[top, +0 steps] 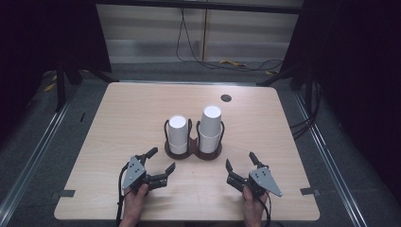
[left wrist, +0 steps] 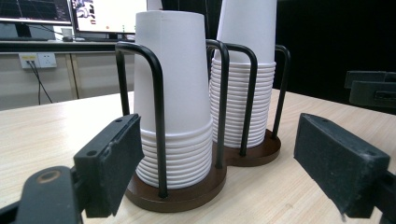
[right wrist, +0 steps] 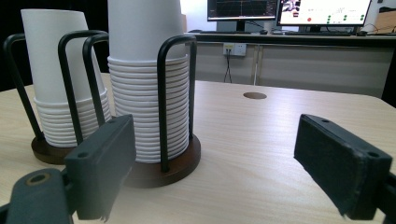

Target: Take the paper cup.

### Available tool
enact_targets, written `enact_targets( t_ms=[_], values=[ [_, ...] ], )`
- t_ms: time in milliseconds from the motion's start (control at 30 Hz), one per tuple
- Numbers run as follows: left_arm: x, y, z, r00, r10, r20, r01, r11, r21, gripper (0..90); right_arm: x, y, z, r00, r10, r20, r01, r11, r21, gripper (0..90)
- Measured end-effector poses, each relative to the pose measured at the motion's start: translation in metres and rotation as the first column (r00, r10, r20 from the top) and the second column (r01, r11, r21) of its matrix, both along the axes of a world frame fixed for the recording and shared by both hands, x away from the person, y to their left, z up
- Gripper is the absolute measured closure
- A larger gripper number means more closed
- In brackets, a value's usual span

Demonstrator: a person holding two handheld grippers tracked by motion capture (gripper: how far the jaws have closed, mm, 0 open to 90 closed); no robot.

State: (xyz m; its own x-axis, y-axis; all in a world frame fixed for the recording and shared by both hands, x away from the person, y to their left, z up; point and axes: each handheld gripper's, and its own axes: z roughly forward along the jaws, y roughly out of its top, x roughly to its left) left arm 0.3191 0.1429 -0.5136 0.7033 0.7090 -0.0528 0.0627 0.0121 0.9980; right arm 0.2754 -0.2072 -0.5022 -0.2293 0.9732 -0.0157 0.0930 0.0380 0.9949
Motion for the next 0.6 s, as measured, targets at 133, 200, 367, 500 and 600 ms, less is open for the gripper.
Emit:
enact_targets(
  t_ms=[133,200,367,500,600],
  values=[
    [0.0021,0.0003,0.0003,0.9997,-0.016,-0.017,0.016,0.9999,-0.005,15.4,0.0011,0.0005,0.0003,1.0000,0.000,-0.009,0.000,1.0000,-0.004,12.7],
    [0.0030,0.0013,0.0004,0.9993,-0.028,-0.025,0.027,0.9996,-0.006,15.4,0.0016,0.0002,0.0007,0.9998,0.009,-0.019,-0.010,0.9999,-0.005,12.8],
    [0.0023,0.0032,-0.0002,0.9990,-0.043,-0.013,0.043,0.9990,-0.014,15.4,0.0015,0.0016,0.0006,0.9997,0.020,-0.011,-0.020,0.9995,-0.025,12.8],
    [0.0025,0.0056,-0.0009,0.9984,-0.057,-0.001,0.057,0.9976,-0.038,15.4,0.0005,0.0028,0.0004,0.9998,0.021,-0.005,-0.021,0.9994,-0.029,12.7],
    [0.0046,0.0055,-0.0004,0.9983,-0.052,-0.026,0.051,0.9980,-0.037,15.6,0.0006,0.0036,0.0005,0.9996,0.026,-0.007,-0.026,0.9989,-0.040,12.7]
  ],
)
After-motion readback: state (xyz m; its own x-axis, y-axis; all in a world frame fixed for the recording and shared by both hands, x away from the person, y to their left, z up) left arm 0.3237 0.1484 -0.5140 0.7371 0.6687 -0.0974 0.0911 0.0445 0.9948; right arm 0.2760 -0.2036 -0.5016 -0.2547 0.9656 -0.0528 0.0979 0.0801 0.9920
